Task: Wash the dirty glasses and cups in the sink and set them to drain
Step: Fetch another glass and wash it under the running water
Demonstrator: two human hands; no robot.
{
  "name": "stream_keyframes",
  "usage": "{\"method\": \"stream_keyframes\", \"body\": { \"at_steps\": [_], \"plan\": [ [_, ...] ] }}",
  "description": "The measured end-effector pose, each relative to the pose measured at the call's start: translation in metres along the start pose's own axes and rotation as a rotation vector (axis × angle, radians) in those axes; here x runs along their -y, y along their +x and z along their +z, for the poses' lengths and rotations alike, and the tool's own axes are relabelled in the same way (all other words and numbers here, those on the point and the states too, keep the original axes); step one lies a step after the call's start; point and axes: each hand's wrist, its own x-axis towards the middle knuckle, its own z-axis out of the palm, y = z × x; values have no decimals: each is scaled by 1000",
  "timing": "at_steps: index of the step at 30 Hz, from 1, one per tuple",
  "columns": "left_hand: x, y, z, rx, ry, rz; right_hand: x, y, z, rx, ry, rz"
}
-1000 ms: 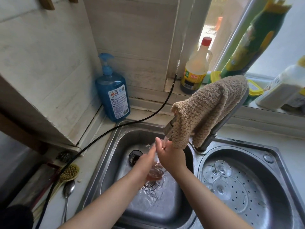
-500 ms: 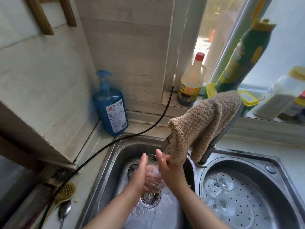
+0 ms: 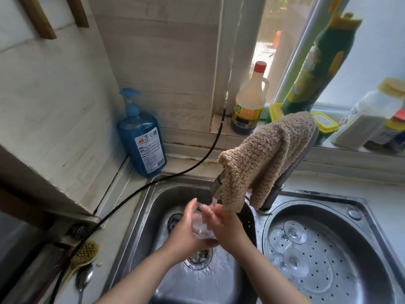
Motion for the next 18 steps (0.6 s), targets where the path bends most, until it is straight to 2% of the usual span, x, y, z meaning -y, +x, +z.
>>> {"method": "stream_keyframes", "body": {
  "at_steps": [1, 3, 7, 10, 13, 15, 18],
  "plan": [
    [-2, 3, -1, -57, 7, 28, 5, -6, -2, 35, 24, -57],
    [-5, 5, -2, -142, 103, 98, 6, -18, -8, -5, 104, -140],
    [-5, 2, 6, -218, 283, 242, -3, -36, -11, -46, 0, -212],
    [-2, 2, 14, -242, 230, 289, -2, -41, -13, -72, 19, -222],
    [1, 3, 16, -242, 70, 286, -4, -42, -15, -191, 49, -251],
    [2, 2, 16, -249, -24, 295, -10, -44, -11, -217, 220, -110],
    [2, -2, 18, -251, -100, 272, -7, -42, -8, -72, 633, 152]
  ]
}}
